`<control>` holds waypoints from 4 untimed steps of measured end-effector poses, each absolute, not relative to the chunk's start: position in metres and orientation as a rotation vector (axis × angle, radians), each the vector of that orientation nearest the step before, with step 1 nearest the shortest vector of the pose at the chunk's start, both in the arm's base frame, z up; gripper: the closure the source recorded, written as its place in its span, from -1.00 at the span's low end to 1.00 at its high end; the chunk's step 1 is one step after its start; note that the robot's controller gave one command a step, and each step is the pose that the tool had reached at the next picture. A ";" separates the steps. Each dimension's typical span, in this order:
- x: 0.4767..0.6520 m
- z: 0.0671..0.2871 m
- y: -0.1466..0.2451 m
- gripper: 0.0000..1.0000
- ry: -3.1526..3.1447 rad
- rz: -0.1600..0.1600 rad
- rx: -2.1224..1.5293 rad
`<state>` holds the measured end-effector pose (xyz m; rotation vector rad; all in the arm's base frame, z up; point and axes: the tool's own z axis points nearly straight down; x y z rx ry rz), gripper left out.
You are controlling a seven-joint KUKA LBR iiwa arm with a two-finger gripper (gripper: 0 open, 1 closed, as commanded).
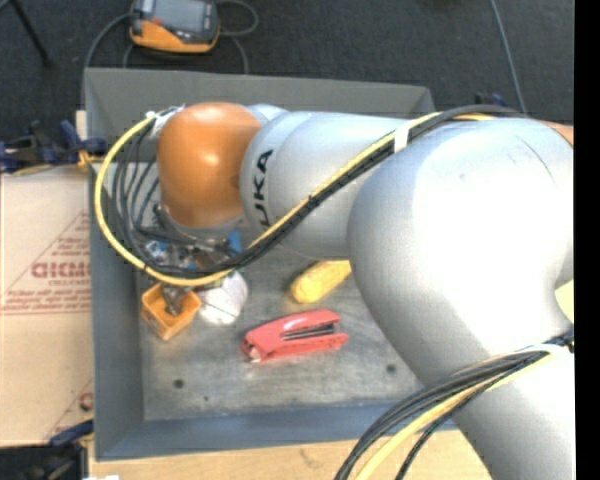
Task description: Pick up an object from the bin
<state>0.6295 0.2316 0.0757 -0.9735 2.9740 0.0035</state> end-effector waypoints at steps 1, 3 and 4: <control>0.629 0.076 0.232 1.00 2.975 0.004 -0.972; 0.634 0.189 0.230 1.00 2.997 -0.001 -0.932; 0.631 0.247 0.225 1.00 2.989 -0.002 -0.956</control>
Offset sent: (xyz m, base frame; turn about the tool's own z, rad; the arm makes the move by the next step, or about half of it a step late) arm -0.0054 -0.0174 0.1724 0.0051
